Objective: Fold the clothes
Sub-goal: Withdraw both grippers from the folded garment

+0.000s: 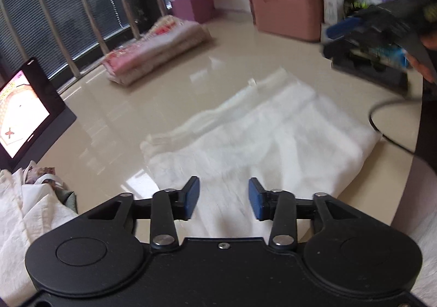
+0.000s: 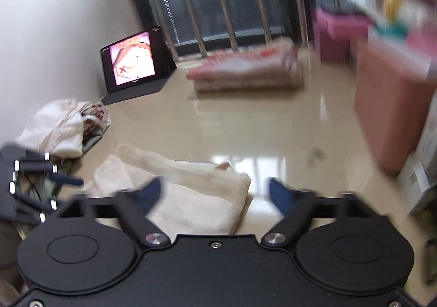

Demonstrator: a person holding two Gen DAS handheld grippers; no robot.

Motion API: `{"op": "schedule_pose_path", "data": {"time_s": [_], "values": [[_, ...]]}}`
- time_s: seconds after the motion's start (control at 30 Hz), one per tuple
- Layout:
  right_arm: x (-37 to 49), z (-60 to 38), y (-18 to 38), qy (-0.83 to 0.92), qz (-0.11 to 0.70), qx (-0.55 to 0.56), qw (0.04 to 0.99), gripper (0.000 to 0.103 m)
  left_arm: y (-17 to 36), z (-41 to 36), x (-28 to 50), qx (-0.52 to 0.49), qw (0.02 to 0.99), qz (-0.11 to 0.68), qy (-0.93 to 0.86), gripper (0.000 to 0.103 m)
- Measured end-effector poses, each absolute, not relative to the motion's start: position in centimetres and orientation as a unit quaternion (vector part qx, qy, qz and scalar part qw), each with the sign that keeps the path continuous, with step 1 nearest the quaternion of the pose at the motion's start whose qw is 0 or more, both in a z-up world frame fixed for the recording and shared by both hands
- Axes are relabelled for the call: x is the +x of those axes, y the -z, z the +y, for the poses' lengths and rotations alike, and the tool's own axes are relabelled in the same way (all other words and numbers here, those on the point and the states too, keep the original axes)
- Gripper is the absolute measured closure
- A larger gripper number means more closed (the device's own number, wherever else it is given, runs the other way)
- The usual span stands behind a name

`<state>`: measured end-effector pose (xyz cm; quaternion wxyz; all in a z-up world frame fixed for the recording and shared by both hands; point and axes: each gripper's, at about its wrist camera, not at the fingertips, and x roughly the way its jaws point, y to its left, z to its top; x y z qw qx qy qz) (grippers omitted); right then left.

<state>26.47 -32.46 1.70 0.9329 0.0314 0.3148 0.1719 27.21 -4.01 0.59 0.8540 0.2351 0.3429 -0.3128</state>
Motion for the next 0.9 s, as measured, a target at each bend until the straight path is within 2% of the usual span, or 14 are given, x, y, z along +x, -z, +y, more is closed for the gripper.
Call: {"op": "schedule_pose_path", "data": {"time_s": [0.1, 0.27, 0.33, 0.4, 0.43, 0.47, 0.5, 0.7, 0.9], "values": [[23.9, -30.9, -3.2, -0.173, 0.296, -0.018, 0.939, 0.005, -1.1, -3.6, 25.9, 0.23, 0.859, 0.333, 0.312, 0.058], [20.9, -29.0, -4.2, -0.19, 0.294, -0.041, 0.936, 0.005, -0.9, -3.4, 23.3, 0.231, 0.861, 0.32, 0.322, 0.058], [20.2, -28.1, -3.8, -0.213, 0.307, -0.034, 0.927, 0.011, -0.3, -3.6, 22.6, 0.234, 0.859, 0.322, 0.322, 0.059], [19.5, -26.7, -2.9, -0.229, 0.32, -0.029, 0.919, 0.034, 0.4, -3.9, 22.0, 0.236, 0.857, 0.326, 0.323, 0.066], [19.4, -25.9, -2.2, -0.233, 0.327, -0.031, 0.915, 0.041, 0.8, -4.1, 21.8, 0.237, 0.855, 0.329, 0.324, 0.066], [19.3, -25.0, -1.4, -0.236, 0.335, -0.035, 0.911, 0.054, 1.3, -4.2, 21.8, 0.238, 0.854, 0.332, 0.323, 0.067], [19.2, -24.4, -0.6, -0.239, 0.344, -0.037, 0.907, 0.06, 1.7, -4.3, 21.8, 0.24, 0.853, 0.336, 0.319, 0.068], [19.2, -21.4, 3.8, -0.209, 0.365, -0.076, 0.904, 0.065, 3.7, -4.3, 22.5, 0.224, 0.857, 0.361, 0.291, 0.068], [18.9, -21.8, 4.5, -0.19, 0.359, -0.065, 0.911, 0.064, 3.7, -3.6, 22.7, 0.191, 0.866, 0.37, 0.278, 0.067]]}}
